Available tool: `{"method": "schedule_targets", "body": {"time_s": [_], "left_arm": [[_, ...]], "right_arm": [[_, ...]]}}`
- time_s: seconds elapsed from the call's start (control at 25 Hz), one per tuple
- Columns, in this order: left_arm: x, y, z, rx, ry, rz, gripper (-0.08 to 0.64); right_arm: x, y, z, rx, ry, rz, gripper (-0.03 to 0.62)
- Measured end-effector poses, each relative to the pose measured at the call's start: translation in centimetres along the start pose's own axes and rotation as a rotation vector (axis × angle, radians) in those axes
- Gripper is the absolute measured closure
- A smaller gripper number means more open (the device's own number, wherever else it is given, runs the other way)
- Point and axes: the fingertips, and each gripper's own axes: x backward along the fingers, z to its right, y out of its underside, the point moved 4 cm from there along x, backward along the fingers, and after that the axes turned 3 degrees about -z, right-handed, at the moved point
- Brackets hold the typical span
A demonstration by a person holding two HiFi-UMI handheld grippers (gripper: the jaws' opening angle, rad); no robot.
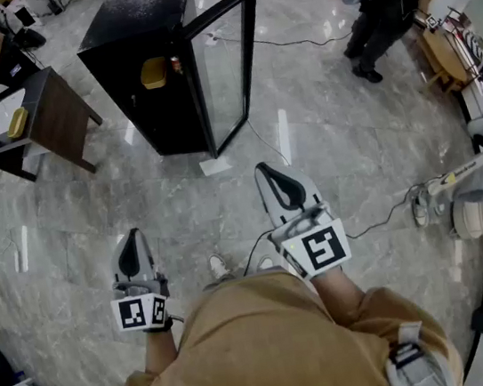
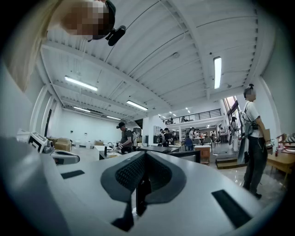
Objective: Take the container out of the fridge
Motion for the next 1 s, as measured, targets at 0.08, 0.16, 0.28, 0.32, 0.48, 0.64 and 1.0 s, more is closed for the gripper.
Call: {"method": "schedule_targets", "body": {"time_s": [0.08,0.16,0.28,0.32,0.48,0.64,1.0], "left_arm": [[0.1,0.0,-0.4,-0.006,-0.006,0.009,0.558],[0.2,0.1,-0.7,-0.003,-0.010,0.012,0.558],[0.2,-0.1,-0.9,-0.003,-0.009,0.017,0.558],[0.2,-0.2,-0.9,-0.003,-0.009,0.018,0.558],[-0.1,-0.4,-1.5,-0.004,-0.007,0.025,0.558],[-0.1,0.0,-2.6,0.013,-0.013,0.028,0.558],[-0.4,0.8,-5.6,0.036,-0.001,0.028,0.558]], "right_arm": [[-0.3,-0.2,-0.2,-0.014,0.008,0.018,0.589],[-0.4,-0.5,-0.4,-0.021,0.013,0.033,0.589],[-0.4,-0.8,-0.5,-0.020,0.017,0.036,0.590],[-0.4,-0.8,-0.5,-0.020,0.018,0.035,0.589],[-0.8,-0.8,-0.6,-0.018,0.025,0.031,0.589],[-1.4,-0.5,-1.0,-0.033,0.021,0.034,0.589],[-3.3,0.0,-2.7,-0.023,0.032,0.013,0.589]]}}
